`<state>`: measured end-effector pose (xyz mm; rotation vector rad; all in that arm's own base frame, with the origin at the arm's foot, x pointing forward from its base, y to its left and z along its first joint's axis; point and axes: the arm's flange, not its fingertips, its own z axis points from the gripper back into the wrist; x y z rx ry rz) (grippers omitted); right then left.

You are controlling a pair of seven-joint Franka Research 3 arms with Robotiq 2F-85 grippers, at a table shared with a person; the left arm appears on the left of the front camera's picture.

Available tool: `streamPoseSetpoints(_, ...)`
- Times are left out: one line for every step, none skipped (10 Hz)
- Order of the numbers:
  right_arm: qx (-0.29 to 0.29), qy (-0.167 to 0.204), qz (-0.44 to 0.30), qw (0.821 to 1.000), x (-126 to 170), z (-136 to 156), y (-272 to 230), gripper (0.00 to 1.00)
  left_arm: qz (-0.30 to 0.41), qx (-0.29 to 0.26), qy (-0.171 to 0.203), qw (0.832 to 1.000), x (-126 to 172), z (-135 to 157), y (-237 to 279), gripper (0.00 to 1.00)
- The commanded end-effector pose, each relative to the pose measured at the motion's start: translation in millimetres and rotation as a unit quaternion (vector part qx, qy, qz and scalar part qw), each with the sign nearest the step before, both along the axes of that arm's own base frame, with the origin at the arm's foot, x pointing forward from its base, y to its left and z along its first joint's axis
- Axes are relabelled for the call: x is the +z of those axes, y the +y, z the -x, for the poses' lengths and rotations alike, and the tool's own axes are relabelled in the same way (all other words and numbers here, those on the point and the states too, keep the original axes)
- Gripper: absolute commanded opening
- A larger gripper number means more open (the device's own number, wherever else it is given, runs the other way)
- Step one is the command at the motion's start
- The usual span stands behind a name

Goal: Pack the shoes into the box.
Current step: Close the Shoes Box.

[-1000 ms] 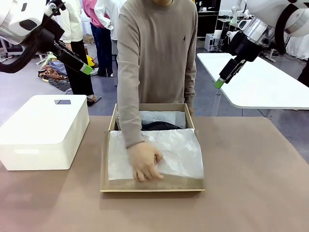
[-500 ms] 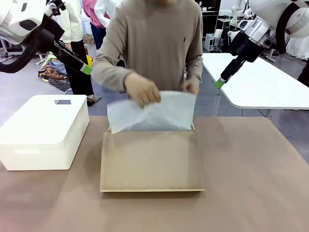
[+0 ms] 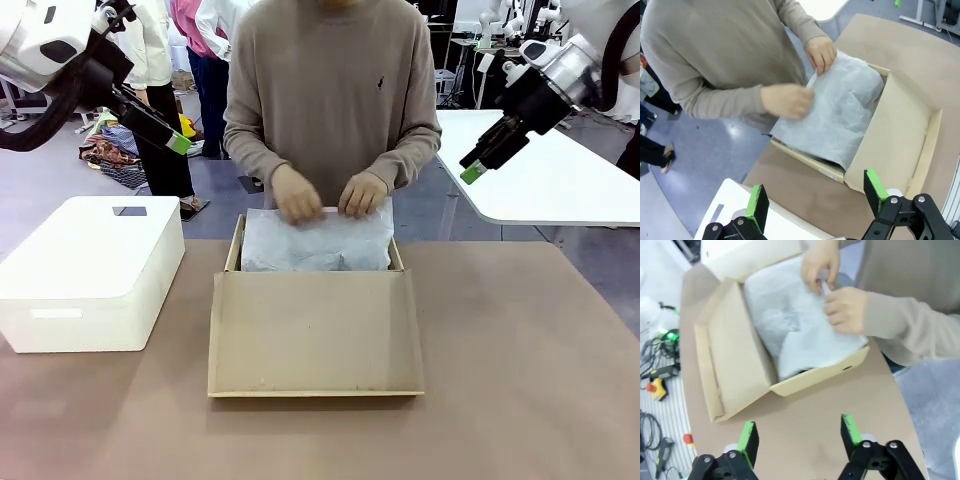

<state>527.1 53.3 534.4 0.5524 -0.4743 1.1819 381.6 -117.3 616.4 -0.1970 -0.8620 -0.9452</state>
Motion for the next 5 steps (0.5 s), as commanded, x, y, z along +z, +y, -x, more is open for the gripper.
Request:
streamPoseSetpoints(0.054,0.006,-0.026,0.998,-5.3,9.4,-12.9,0.49,0.008,-0.004,0.001,1.000,-0.3,0.7,1.6,1.00)
streamPoseSetpoints(0.077,0.007,-0.014,0.997,-7.2,11.8,-15.1,0.30,0.008,-0.004,0.001,1.000,-0.3,0.7,1.6,1.00)
streamPoseSetpoints(0.089,0.006,-0.011,0.996,-9.8,12.6,-17.5,0.11,0.008,-0.004,0.001,1.000,-0.3,0.7,1.6,1.00)
streamPoseSetpoints(0.100,0.006,-0.009,0.995,-12.4,13.8,-18.7,0.00,0.008,-0.004,0.001,1.000,-0.3,0.7,1.6,1.00)
streamPoseSetpoints(0.110,0.002,-0.008,0.994,-16.9,14.9,-18.5,0.00,0.008,-0.004,0.001,1.000,-0.3,0.7,1.6,1.00)
